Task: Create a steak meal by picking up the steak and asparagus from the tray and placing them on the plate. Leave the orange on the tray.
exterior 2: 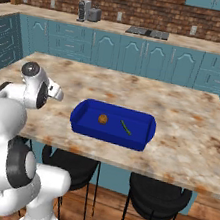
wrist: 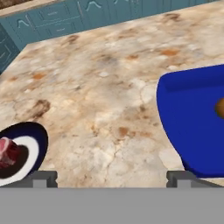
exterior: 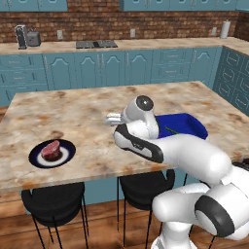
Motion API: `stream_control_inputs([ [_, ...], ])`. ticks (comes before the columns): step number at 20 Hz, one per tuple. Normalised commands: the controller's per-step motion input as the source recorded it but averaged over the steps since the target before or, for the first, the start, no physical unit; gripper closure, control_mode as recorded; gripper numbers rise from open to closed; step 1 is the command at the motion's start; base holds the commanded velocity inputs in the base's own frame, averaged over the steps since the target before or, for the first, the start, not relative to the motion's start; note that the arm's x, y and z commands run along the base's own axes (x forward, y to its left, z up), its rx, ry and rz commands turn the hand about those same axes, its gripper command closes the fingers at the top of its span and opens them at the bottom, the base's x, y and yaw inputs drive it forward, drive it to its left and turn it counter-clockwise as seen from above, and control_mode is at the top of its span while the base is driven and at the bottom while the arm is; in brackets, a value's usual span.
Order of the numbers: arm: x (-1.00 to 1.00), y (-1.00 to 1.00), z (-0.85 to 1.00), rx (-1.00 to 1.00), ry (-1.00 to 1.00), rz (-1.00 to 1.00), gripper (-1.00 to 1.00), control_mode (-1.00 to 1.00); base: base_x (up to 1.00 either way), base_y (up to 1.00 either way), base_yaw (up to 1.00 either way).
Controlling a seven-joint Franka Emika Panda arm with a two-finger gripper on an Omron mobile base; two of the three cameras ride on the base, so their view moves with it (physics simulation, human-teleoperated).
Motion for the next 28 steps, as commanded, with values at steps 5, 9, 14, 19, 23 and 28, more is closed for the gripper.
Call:
stream_control_inputs([
  [5,0.00,-1.00,0.42,0.00,0.00,0.00,-1.00,-1.00,0.00,0.00,0.00],
  [9,0.00,-0.98,0.22,-0.03,0.07,0.00,-1.00,-1.00,0.00,0.00,0.00],
  [14,-0.02,-0.85,0.01,-0.17,0.22,0.00,-1.00,-1.00,0.00,0.00,0.00],
  [19,0.00,-0.85,0.00,-0.23,0.30,0.00,-1.00,-1.00,0.00,0.00,0.00],
  [23,0.00,-0.98,-0.08,-0.05,0.15,0.00,-1.00,-1.00,0.00,0.00,0.00],
  [28,0.03,-0.88,-0.17,0.00,0.09,0.00,-1.00,-1.00,0.00,0.00,0.00],
])
